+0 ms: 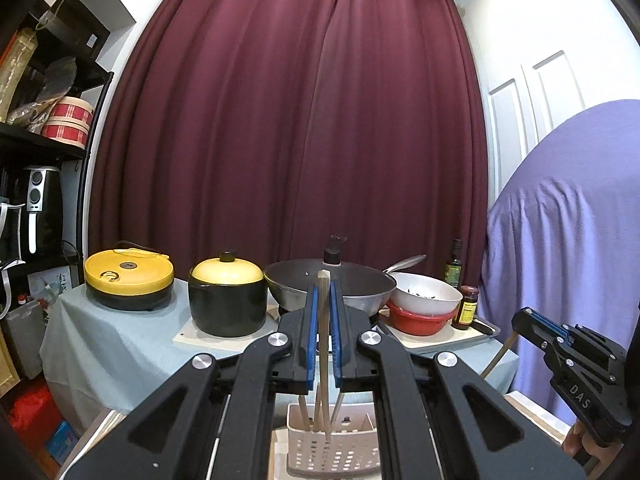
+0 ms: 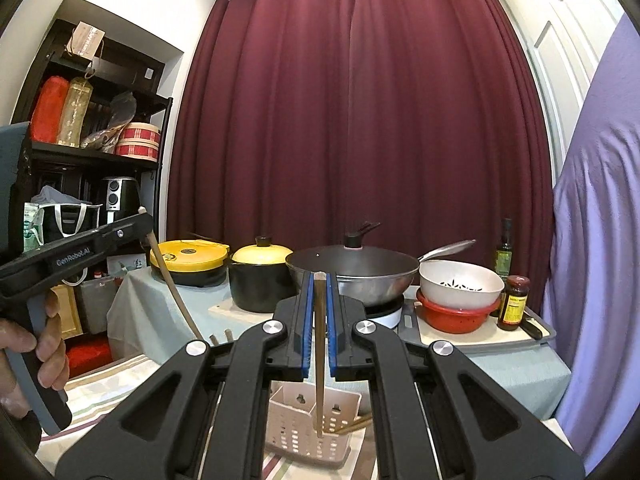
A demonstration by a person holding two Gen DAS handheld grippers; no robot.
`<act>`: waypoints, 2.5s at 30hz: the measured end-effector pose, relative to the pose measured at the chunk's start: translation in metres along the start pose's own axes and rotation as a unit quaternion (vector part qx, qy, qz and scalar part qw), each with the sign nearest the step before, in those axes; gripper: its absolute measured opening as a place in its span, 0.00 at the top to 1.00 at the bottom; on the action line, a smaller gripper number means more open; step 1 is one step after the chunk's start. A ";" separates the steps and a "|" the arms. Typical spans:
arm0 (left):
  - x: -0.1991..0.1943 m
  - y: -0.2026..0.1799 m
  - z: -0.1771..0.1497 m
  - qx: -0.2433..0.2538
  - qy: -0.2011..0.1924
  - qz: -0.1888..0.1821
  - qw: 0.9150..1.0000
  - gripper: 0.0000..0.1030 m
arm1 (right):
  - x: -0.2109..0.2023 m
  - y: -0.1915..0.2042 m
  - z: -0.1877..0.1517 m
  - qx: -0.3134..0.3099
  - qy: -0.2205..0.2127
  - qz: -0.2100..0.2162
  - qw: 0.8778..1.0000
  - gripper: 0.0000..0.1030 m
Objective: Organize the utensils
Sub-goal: 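Lift the right tool's chopstick over the white holder while the left tool carries its own, then open the right tool into the white holder while the left tool releases its chopstick, then move both tools back down to the remaining chopsticks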
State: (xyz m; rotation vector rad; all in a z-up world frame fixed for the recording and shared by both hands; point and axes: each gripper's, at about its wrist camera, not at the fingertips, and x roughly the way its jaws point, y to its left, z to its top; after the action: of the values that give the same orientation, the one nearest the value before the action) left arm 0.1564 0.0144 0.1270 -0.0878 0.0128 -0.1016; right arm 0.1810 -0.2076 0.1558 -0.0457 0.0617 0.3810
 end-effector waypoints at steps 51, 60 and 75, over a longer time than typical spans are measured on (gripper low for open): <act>0.064 0.012 -0.045 0.016 0.067 0.024 0.997 0.48 | 0.079 -0.010 -0.053 0.017 0.068 -0.018 0.997 0.51; 0.036 0.010 -0.058 0.012 0.085 0.030 0.996 0.37 | 0.046 -0.003 -0.057 0.014 0.075 -0.025 0.997 0.43; -0.021 -0.008 -0.117 0.006 0.148 0.041 0.988 0.36 | -0.034 0.012 -0.119 0.024 0.136 -0.023 0.990 0.43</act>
State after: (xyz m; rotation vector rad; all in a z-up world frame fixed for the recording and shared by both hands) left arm 0.1331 -0.0017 0.0112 -0.0598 0.3132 -0.0313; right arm 0.1393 -0.2155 0.0394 -0.0510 0.3397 0.3260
